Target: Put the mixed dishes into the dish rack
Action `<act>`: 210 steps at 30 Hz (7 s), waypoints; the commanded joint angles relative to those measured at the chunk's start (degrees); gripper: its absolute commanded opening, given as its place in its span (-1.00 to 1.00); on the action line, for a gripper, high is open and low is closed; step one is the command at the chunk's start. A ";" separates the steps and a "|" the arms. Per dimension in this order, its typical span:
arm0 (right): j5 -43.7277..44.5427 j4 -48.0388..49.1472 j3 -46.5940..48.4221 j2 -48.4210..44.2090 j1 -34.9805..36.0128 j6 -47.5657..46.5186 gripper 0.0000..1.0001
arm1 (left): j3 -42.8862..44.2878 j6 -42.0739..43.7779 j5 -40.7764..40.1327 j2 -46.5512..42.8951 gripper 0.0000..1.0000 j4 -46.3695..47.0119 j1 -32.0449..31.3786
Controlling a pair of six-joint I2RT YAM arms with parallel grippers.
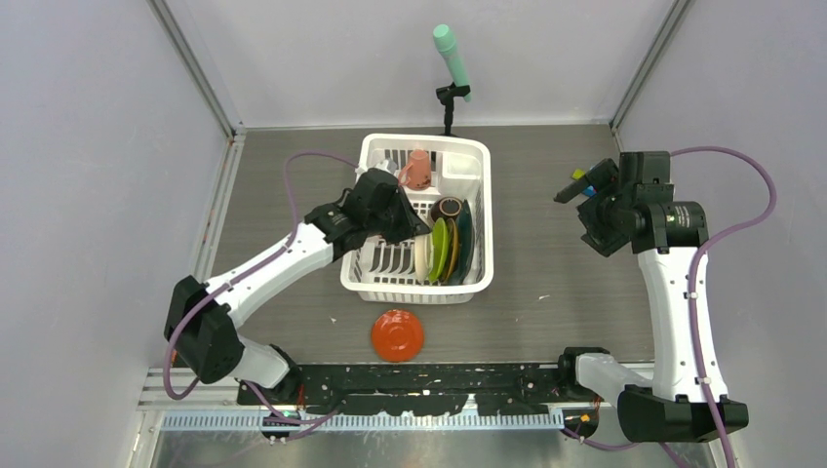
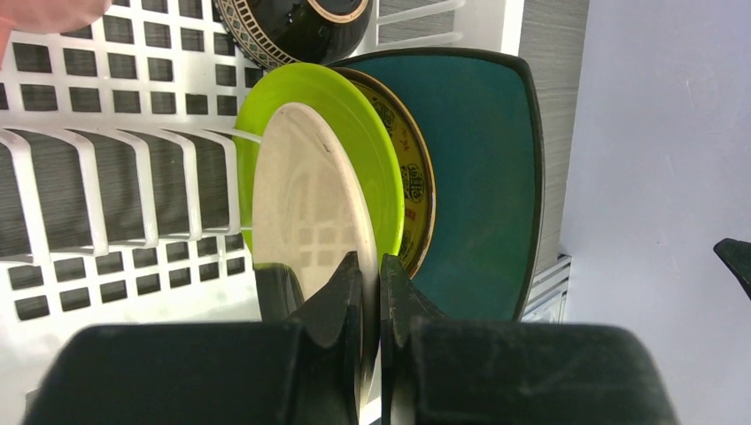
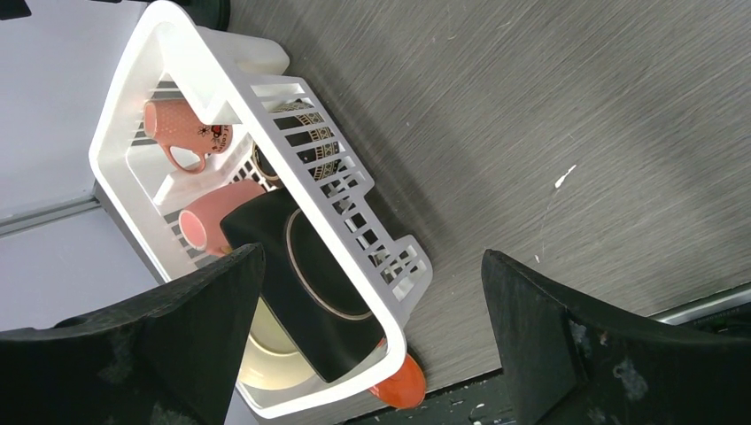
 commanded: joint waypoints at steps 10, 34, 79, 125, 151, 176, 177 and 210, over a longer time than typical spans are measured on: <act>0.08 2.00 -1.16 -1.74 -0.08 -0.77 0.99 | -1.59 -1.78 0.30 3.68 -0.24 6.68 0.32; -26.47 16.47 -16.70 2.29 8.10 -13.12 0.56 | -0.37 28.86 2.92 -18.62 0.90 -19.30 10.77; -17.14 29.25 -12.81 23.90 14.61 -9.87 -0.99 | -5.90 29.71 -4.21 -3.12 -1.00 -8.88 18.51; -13.42 16.19 -21.05 -8.42 12.09 -13.29 0.58 | -42.40 -6.99 -10.07 -34.61 0.21 -5.84 -9.70; -14.19 13.74 -16.56 -9.42 12.13 -14.03 0.57 | -45.55 -4.10 0.21 -29.13 -1.00 5.96 -9.70; -43.15 32.45 -12.06 -6.64 12.37 -4.62 0.38 | -12.18 14.70 -4.37 -32.87 -1.00 -6.51 -8.14; -44.97 33.96 -12.61 -6.19 12.87 -3.09 0.37 | -11.35 15.35 -2.76 -32.10 -1.00 -5.14 -7.02; -46.09 54.65 -14.96 6.64 20.06 7.07 -0.40 | -3.99 0.00 35.51 -14.37 -1.00 22.74 16.14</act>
